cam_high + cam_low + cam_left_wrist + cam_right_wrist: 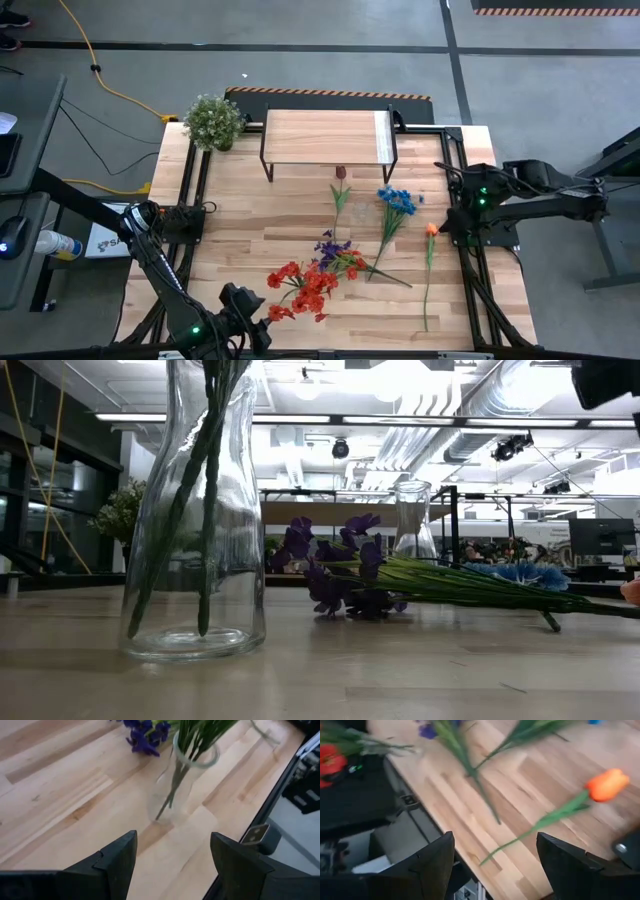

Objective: Pick and place flowers into a vace then onto a shelf
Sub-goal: Put the orange flower into the bottom transparent vase

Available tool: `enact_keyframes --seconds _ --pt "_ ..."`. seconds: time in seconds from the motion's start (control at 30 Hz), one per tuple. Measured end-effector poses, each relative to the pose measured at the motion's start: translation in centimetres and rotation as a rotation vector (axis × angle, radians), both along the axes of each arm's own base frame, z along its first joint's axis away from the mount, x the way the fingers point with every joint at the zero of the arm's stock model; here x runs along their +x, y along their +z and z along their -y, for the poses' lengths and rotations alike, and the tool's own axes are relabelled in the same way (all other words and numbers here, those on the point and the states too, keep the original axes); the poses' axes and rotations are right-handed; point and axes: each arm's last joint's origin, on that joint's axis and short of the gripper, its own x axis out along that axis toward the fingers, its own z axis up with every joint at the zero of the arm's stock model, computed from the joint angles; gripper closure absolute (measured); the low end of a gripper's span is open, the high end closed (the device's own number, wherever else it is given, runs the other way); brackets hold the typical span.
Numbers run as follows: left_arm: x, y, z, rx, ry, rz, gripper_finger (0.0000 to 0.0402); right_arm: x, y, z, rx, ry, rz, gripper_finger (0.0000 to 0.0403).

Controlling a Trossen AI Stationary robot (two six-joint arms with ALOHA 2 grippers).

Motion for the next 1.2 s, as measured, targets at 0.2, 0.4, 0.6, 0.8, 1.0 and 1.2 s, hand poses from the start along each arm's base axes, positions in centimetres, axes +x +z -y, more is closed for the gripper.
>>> enact_keyframes --seconds 0.2,0.4,0.6,0.8,1.0,1.2 --pt "-0.1 -0.2 0.2 -0.057 -0.017 -0.075 0.0119 0.5 -0.1 -0.5 0.012 -0.040 -0.052 0.0132" --pt "-0.2 -0.2 0.2 -0.072 -0.022 -0.099 0.0119 2.8 -0.3 -2.0 0.011 -0.018 -0.087 0.0132" --pt "-0.2 -0.2 0.3 -0.072 -0.022 -0.099 0.0119 4.1 -1.3 -4.5 -0.024 -0.030 -0.220 0.0132" --pt "-0.2 -0.2 0.3 -0.071 -0.024 -0.099 0.0119 4.4 -1.9 -7.3 -0.036 -0.063 -0.259 0.0132" --pt "-0.2 -0.2 0.3 -0.072 -0.025 -0.099 0.0119 5.1 -3.0 -9.5 -0.079 -0.088 -0.295 0.0132" --pt "-0.1 -0.2 0.5 -0.108 -0.034 -0.106 0.0119 6.2 -5.0 -10.7 -0.179 -0.110 -0.432 0.0132"
